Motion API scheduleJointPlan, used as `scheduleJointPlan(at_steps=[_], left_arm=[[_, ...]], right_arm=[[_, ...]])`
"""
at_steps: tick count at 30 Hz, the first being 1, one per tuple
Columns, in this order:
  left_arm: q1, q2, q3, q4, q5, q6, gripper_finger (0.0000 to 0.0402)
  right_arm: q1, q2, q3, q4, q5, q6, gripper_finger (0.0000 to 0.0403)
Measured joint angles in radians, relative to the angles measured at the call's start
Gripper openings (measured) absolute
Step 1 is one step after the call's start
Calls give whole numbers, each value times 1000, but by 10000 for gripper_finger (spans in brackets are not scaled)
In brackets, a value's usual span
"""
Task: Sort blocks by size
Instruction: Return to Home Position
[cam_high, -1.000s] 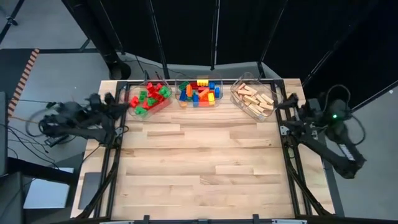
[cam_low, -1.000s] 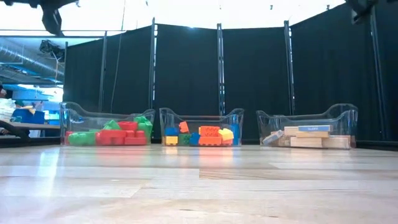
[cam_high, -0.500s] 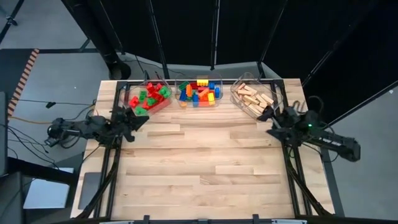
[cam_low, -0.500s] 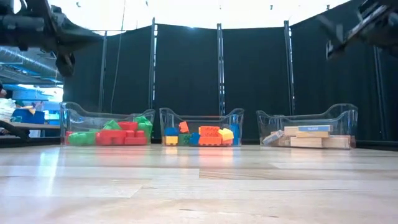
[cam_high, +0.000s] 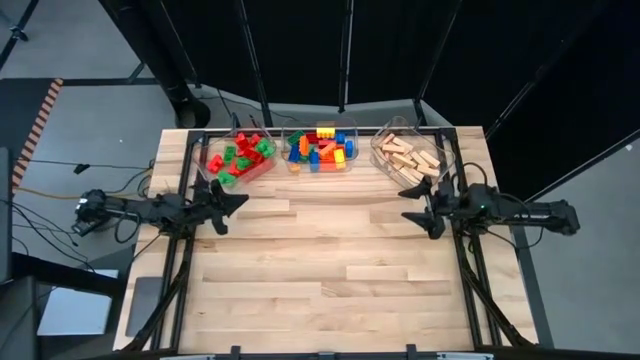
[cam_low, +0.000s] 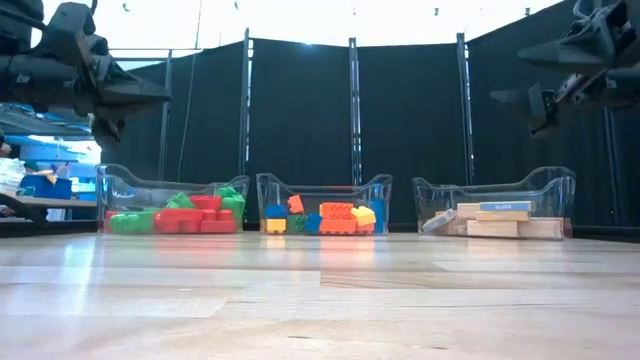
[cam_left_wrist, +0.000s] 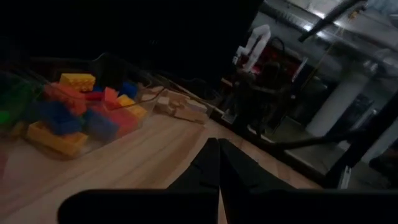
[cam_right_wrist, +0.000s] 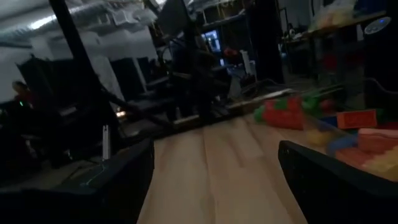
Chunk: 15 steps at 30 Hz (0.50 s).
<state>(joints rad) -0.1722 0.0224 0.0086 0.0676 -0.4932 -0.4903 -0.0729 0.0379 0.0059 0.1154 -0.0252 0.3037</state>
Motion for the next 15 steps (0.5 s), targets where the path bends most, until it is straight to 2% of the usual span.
scheduleJointPlan(at_steps=[3, 15], left_arm=[[0, -2, 0, 1, 8, 34, 4], [0, -1, 0, 5, 12, 12, 4]], right_arm=[[7, 8, 0, -22, 7, -18, 352], [7, 9, 0, -13, 6, -19, 352]])
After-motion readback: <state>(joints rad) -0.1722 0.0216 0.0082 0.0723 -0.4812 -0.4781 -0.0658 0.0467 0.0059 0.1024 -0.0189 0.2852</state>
